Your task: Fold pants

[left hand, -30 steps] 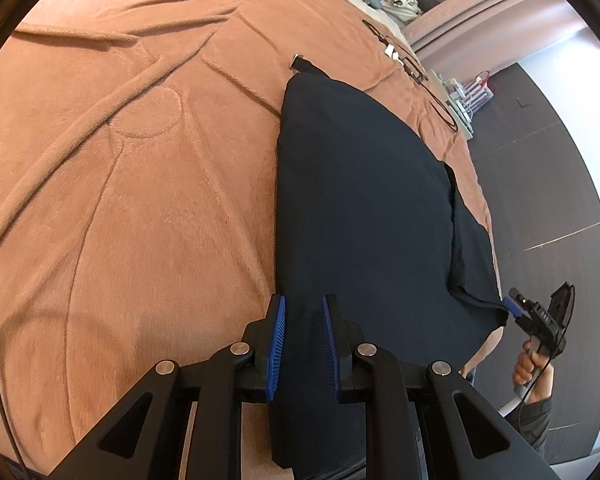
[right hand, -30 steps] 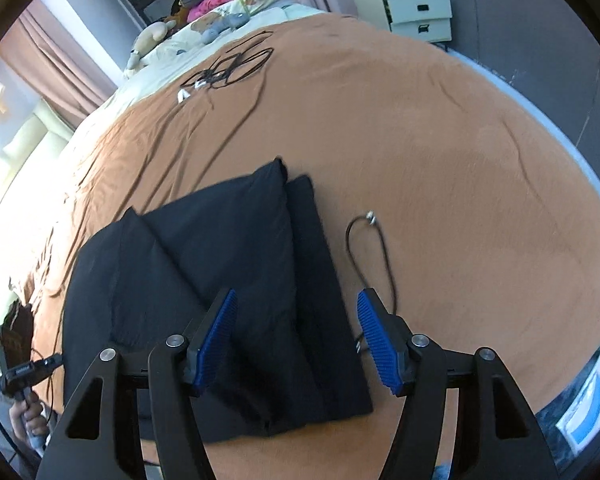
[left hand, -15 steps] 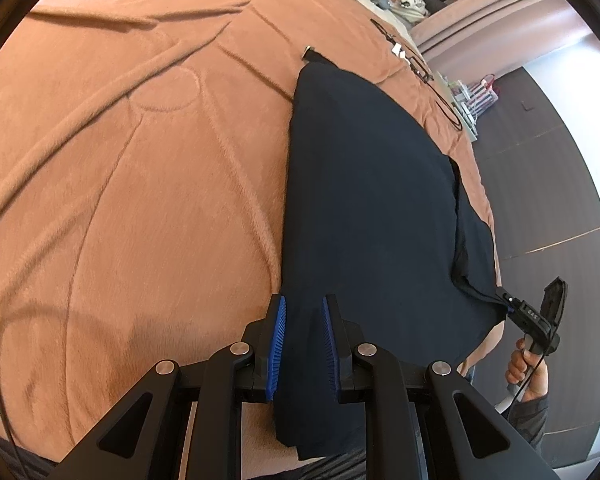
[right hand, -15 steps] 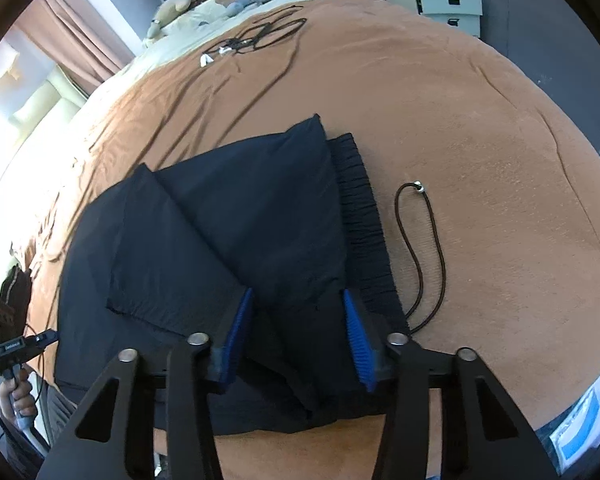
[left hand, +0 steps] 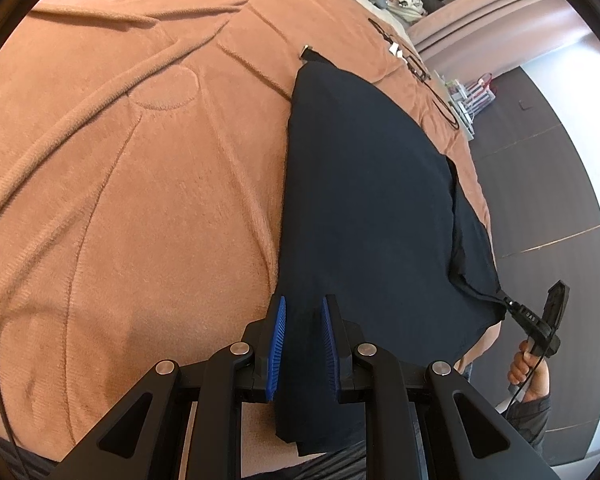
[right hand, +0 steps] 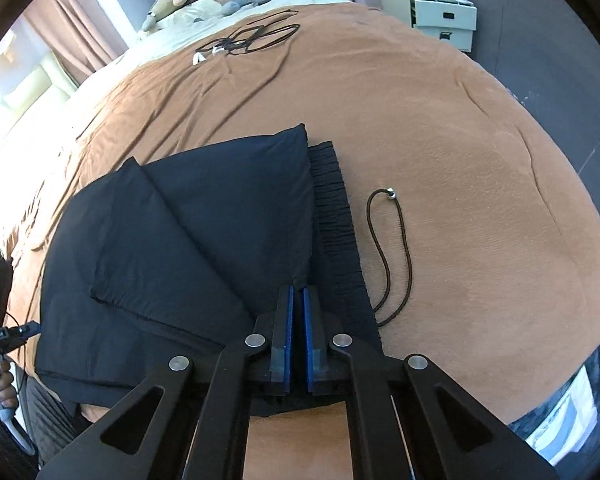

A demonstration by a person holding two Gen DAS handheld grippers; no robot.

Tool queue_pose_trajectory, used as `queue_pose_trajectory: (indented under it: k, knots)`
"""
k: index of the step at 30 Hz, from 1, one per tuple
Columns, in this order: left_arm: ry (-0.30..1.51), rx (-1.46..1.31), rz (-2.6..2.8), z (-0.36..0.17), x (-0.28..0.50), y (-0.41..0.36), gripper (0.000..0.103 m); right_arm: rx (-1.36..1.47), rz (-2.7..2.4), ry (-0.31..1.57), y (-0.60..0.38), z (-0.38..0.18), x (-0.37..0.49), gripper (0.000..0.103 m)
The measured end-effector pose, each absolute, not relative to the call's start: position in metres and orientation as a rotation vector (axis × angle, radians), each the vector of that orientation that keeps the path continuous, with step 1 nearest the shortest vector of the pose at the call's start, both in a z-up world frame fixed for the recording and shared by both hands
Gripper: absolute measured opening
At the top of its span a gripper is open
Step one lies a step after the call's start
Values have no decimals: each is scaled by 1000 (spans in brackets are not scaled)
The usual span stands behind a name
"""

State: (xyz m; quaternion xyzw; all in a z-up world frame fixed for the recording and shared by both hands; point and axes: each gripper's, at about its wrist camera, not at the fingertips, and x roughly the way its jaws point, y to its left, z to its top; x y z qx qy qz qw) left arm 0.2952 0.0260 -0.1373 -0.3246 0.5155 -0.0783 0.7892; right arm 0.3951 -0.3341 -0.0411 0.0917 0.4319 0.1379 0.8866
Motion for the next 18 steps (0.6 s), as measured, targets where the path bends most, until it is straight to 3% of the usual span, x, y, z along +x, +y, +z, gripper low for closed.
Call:
queue_pose_trajectory:
  k: [18]
  knots:
    - [1108, -704, -177, -138, 298, 27, 19, 186, 217, 887, -343, -33, 397, 1]
